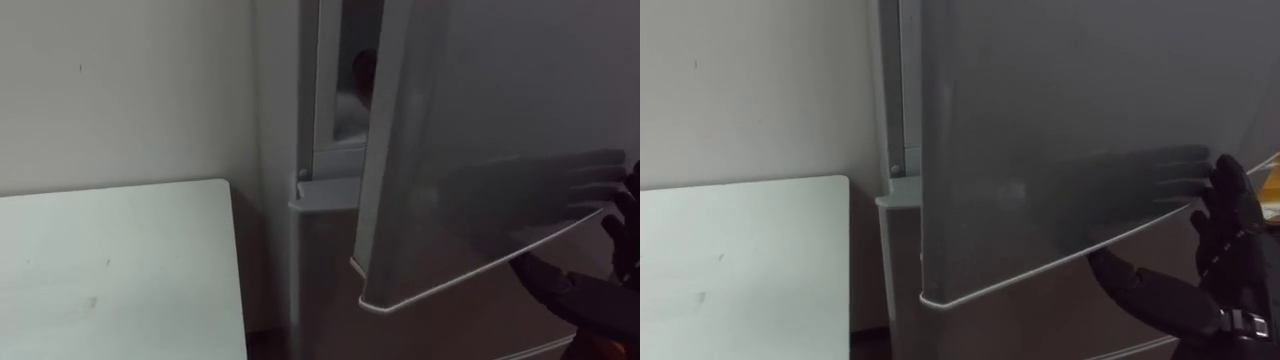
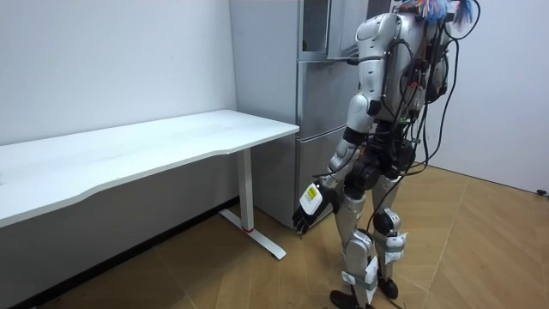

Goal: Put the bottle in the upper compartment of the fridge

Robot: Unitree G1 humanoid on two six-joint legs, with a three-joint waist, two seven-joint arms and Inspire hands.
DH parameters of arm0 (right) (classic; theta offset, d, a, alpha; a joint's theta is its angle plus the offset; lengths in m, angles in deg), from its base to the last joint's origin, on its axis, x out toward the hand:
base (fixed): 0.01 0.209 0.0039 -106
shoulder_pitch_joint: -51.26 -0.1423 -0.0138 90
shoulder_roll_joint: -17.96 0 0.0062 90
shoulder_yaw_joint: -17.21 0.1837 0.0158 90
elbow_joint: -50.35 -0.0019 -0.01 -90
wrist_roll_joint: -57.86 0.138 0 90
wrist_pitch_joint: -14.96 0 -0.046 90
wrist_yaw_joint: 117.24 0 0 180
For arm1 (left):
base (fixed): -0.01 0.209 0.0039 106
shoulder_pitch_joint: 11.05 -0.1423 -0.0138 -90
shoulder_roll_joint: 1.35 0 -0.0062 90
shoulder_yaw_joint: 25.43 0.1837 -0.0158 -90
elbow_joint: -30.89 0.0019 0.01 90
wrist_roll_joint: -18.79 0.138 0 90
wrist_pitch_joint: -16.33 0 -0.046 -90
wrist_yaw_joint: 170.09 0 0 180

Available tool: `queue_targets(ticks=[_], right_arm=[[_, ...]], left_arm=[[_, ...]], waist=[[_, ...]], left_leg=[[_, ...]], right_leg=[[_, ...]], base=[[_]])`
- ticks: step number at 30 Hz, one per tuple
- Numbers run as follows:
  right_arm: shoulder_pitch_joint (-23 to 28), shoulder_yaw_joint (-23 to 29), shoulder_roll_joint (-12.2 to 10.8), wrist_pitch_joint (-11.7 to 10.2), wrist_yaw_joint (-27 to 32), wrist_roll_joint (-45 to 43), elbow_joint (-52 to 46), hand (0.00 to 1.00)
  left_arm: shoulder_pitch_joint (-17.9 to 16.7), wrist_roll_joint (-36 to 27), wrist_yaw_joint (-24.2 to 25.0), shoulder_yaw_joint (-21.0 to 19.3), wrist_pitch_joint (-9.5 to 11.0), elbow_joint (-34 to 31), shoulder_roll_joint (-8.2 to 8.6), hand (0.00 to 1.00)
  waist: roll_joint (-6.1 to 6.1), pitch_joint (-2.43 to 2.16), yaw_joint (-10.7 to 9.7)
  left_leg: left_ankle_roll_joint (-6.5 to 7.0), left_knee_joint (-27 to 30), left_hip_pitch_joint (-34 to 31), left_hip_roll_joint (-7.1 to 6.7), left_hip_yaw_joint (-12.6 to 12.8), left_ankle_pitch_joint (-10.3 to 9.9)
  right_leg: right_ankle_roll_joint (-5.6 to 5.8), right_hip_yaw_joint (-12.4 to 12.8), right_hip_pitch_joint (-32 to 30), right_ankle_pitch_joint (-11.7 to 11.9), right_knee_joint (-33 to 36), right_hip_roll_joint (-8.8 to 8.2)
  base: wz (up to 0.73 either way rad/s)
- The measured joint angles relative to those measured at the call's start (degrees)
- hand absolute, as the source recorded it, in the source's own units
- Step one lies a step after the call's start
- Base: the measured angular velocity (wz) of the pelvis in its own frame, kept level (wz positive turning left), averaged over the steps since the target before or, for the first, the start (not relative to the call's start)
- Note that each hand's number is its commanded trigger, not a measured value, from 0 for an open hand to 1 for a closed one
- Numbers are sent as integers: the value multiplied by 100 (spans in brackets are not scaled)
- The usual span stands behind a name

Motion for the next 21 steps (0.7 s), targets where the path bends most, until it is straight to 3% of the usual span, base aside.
queue_targets(ticks=[8,13,21], right_arm=[[-289,-288,-90,-65,-185,-101,-97,0],[-579,-746,-122,-342,-794,68,-228,0],[-794,-1055,-163,-389,-1467,310,-248,0]], left_arm=[[-19,147,-1,107,34,6,-28,0],[11,225,93,107,31,-38,-35,0],[65,261,124,126,25,-39,-26,0]], waist=[[0,-14,102],[-1,-27,163],[25,-19,324]], left_leg=[[-2,13,38,7,11,2],[-4,21,32,48,-64,4],[-4,92,0,19,-169,5]], right_leg=[[-24,6,32,16,1,4],[-34,6,89,23,-17,10],[-35,-1,139,24,-15,16]], base=[[-2],[6],[7]])
